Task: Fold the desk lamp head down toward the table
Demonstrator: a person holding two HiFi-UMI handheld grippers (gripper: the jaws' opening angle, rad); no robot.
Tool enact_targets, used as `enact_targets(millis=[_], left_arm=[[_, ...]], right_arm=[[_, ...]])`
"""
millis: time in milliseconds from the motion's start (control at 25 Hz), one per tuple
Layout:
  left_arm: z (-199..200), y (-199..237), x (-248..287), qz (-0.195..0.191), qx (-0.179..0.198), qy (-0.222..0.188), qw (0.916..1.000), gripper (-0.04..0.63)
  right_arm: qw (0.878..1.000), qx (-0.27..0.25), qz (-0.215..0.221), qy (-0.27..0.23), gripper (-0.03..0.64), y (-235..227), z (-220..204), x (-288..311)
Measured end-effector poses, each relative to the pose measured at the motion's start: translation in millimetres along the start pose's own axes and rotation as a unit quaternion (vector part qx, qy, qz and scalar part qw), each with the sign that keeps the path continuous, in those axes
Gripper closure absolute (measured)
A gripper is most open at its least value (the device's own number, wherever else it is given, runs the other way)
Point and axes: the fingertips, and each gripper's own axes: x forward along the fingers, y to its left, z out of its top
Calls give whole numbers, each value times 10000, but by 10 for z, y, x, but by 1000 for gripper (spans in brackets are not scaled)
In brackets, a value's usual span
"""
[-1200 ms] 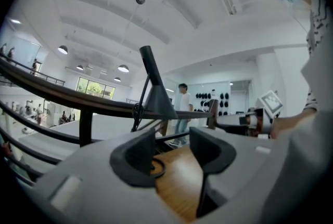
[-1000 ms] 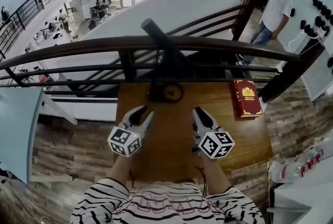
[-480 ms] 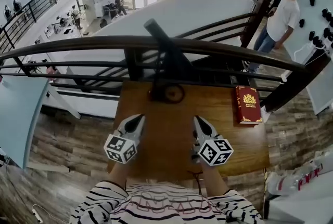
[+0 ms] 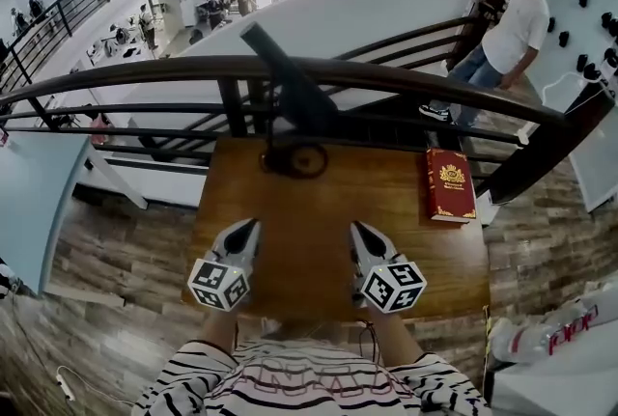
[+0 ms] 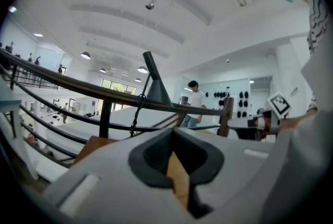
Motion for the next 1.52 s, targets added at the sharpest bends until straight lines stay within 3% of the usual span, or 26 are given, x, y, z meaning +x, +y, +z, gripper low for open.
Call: enact_targets(millis=[560,1520], left_arm=[[-206,-659,-257,278,-72,-144,9995,594],[-448,-1068,-993,624,-142,-228,9977,594]], right_arm=[[9991,-166,285,260,617,-59,-185,-633],[9968,-383,519,467,617,250,-507,-1138]])
